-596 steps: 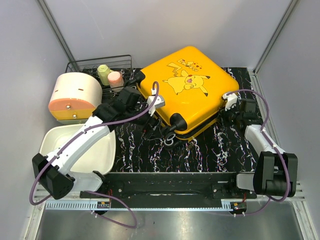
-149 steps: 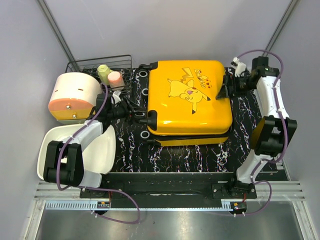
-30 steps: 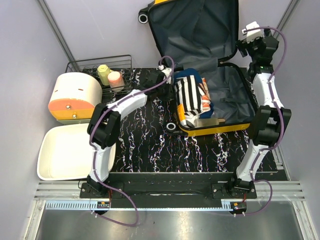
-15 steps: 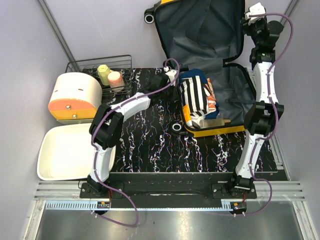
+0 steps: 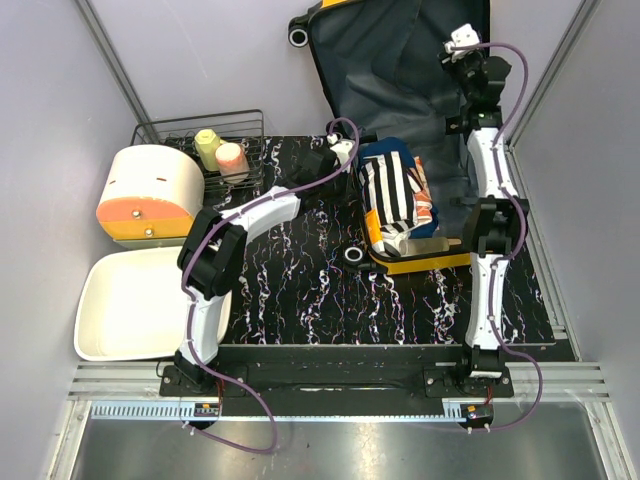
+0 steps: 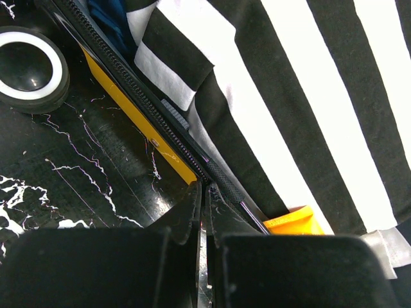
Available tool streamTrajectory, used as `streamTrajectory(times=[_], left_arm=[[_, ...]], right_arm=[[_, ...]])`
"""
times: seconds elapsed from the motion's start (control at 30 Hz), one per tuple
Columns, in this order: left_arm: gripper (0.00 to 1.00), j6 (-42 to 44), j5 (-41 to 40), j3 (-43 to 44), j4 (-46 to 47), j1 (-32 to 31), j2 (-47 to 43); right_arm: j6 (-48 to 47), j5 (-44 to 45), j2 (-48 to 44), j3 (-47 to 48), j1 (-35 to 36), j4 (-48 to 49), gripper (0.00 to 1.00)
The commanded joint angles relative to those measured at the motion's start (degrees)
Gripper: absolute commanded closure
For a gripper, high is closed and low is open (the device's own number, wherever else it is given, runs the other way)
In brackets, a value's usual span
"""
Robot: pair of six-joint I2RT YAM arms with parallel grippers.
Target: Open, take out, and arrange the luggage
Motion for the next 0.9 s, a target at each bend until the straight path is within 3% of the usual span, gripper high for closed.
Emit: streamTrajectory(times=[0.0,0.17,0.33,0.87], left_arm=[[1.0,2.2,3.1,-1.1,-0.9,-2.7,0.2],[1.0,5.1,2.5,1.6,-1.0,-3.9,1.3],[1.0,8.5,0.7,4.1,-0.2,-5.9,2.0],[1.0,-3.1,1.1,18.1,6.5,-10.2,13.3]], right_arm=[[-5.2,12.7,6.9,8.5,0.5,9.4,0.45],[-8.9,18.9,8.5,8.6,-1.3,13.3,0.37],[-9.2,20.3,8.3,7.6,-4.9,15.2,0.36],[-9.7,18.0,6.3,7.8,-15.6,14.9,0.36]])
